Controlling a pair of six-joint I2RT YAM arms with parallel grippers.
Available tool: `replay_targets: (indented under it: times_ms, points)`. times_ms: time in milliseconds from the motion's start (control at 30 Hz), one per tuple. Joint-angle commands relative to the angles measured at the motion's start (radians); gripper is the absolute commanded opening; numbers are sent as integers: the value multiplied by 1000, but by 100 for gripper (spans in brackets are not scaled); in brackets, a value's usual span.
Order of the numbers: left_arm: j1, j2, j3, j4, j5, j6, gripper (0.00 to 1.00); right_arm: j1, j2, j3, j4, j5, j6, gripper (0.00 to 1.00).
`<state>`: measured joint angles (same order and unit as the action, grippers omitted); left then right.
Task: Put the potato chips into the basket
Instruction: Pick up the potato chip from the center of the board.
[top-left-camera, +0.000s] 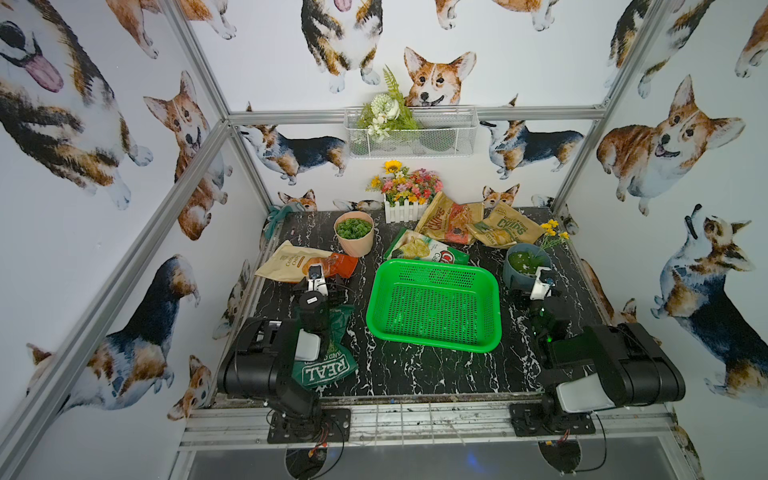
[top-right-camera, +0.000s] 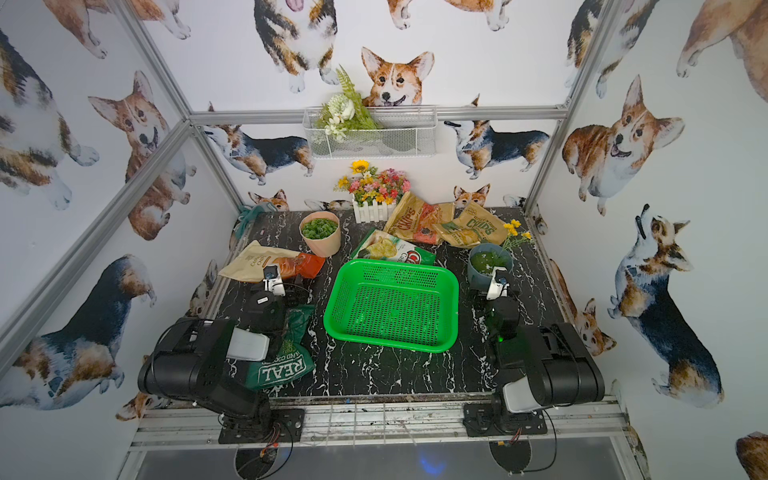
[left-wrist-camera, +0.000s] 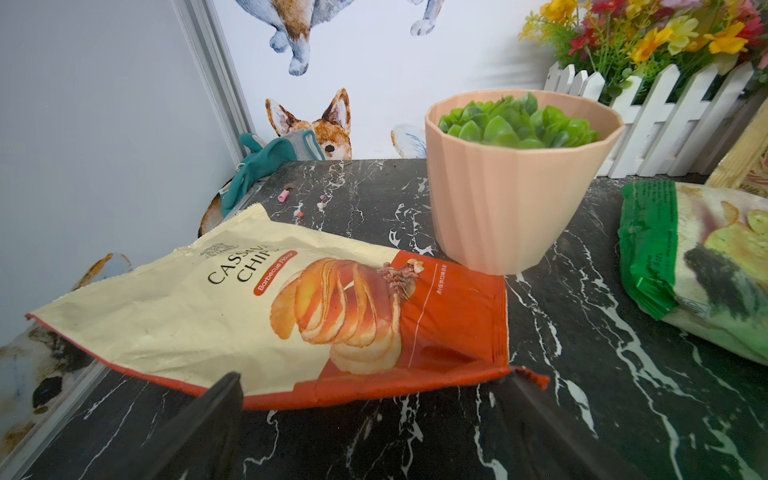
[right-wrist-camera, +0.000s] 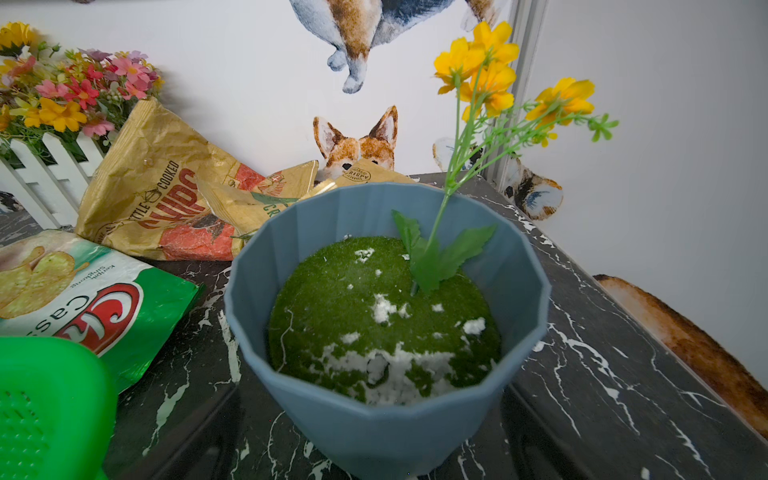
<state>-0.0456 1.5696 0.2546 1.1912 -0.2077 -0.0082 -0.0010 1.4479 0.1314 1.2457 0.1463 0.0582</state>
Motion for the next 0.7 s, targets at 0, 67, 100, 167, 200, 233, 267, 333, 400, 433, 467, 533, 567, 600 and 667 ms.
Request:
replay_targets:
  times_ms: [0, 67, 100, 167, 200, 233, 267, 333, 400, 433, 467, 533, 567, 600, 667]
  points:
    - [1, -3, 2, 32, -1, -3, 100, 0, -2, 4, 34, -17, -8, 100]
    - [1, -3, 1, 31, -1, -3, 100, -1, -1, 4, 34, -16, -8, 100]
    - [1, -3, 2, 30, -1, -5, 100, -1, -1, 5, 32, -17, -8, 100]
    - [1, -3, 2, 30, -1, -4, 100, -1, 0, 4, 35, -18, -8, 100]
    - [1, -3, 2, 30, -1, -4, 100, -2, 0, 4, 35, -19, -9, 100]
    - [1, -3, 2, 31, -1, -5, 100, -5, 0, 4, 35, -26, -8, 100]
    - [1, -4, 2, 30, -1, -4, 100, -15, 0, 5, 34, -44, 0, 100]
    - [1, -4, 2, 30, -1, -4, 100, -43, -3, 0, 39, -84, 30, 100]
    - [1, -3, 2, 30, -1, -4, 100, -73, -1, -6, 56, -158, 43, 100]
    - [1, -2, 3, 29, -1, -4, 100, -78, -1, -10, 62, -163, 45, 100]
    - [1, -2, 4, 30, -1, -4, 100, -77, -3, -10, 59, -165, 44, 100]
    - [0, -2, 3, 29, -1, -4, 100, -77, -6, -10, 58, -165, 44, 100]
    - [1, -2, 3, 27, -1, -4, 100, -77, -5, -10, 57, -166, 45, 100]
    - [1, -2, 3, 27, -1, -5, 100, -77, -4, -9, 55, -165, 45, 100]
    - [1, -2, 6, 25, -1, -4, 100, -76, -4, -9, 54, -162, 42, 100]
